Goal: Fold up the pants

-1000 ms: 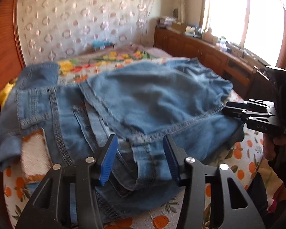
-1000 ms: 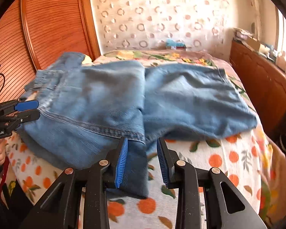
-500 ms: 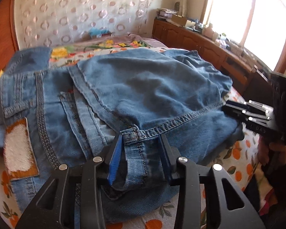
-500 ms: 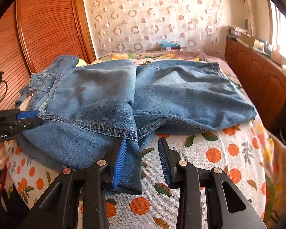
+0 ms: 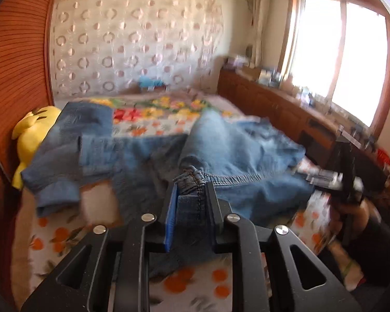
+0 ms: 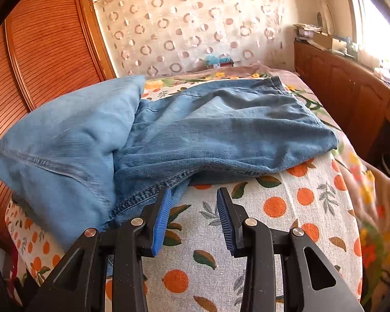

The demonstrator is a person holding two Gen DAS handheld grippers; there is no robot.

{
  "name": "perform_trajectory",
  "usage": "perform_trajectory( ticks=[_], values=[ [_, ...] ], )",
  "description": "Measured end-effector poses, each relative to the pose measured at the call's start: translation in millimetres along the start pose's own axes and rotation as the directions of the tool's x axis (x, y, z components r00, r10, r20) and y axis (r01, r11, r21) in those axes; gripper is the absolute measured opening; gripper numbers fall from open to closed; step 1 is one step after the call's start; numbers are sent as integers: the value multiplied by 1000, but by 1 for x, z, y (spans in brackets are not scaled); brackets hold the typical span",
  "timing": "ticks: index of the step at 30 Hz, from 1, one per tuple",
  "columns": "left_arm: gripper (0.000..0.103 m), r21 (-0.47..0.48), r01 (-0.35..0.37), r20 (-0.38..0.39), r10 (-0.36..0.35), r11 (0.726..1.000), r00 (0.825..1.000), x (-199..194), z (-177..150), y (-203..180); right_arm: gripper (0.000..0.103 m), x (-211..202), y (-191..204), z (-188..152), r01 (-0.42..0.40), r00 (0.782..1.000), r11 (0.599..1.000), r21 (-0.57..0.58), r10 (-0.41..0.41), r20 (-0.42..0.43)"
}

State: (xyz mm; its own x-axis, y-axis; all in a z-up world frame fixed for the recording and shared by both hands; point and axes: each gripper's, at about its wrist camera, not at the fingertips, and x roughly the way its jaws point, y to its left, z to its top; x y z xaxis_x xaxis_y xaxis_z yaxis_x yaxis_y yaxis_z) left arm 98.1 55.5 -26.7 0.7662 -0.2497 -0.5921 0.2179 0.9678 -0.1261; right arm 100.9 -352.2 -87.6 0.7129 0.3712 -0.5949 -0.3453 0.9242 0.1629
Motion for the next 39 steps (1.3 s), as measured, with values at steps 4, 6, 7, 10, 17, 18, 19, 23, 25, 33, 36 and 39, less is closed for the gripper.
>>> perform_trajectory(
  ticks=[4, 6, 7, 10, 17, 18, 19, 23, 25, 33, 36, 39],
  values=[
    [34, -17, -29, -64, 28, 999, 998, 12, -13, 11, 38, 3, 3, 2, 11, 1000, 1000, -28, -12, -9],
    [42, -35, -24, -67, 22, 999, 998, 15, -15, 15, 38, 2, 7, 3, 15, 1000, 999, -48, -15, -6],
    [45, -44, -20, -57, 17, 999, 998, 14, -15, 17, 38, 1, 7, 3, 11, 1000, 998, -56, -12, -8],
    [54, -65, -6, -25, 4, 998, 1000, 13, -7, 21, 38, 3, 5, 4, 5, 1000, 998, -55, -6, -19],
    [54, 7, -59, 30, 59, 998, 998, 33, 33, 31, 38, 8, 4, 8, 6, 1000, 998, -55, -7, -28],
    [54, 21, -66, 24, 65, 998, 998, 42, 39, 34, 38, 6, 6, 7, 8, 1000, 998, -56, -10, -23],
    [54, 33, -69, 10, 69, 997, 998, 51, 44, 36, 38, 6, 6, 7, 10, 1000, 998, -59, -11, -18],
    [53, 54, -34, -63, 37, 998, 997, 94, 59, 46, 38, 4, 11, 6, 15, 1000, 997, -82, -16, -15],
    [48, 59, -24, -103, 30, 998, 994, 112, 62, 49, 38, 1, 15, 6, 19, 1000, 995, -99, -19, -5],
    [34, 74, -7, -243, 24, 997, 970, 156, 57, 52, 38, -17, 45, 13, -46, 998, 989, -143, 52, 38],
    [21, 89, 1, -246, 21, 996, 969, 156, 55, 47, 38, -19, 53, 12, -58, 997, 986, -154, 65, 46],
    [6, 96, 18, -225, 4, 995, 974, 149, 56, 42, 38, -19, 62, 11, -76, 995, 983, -167, 86, 56]
  ],
)
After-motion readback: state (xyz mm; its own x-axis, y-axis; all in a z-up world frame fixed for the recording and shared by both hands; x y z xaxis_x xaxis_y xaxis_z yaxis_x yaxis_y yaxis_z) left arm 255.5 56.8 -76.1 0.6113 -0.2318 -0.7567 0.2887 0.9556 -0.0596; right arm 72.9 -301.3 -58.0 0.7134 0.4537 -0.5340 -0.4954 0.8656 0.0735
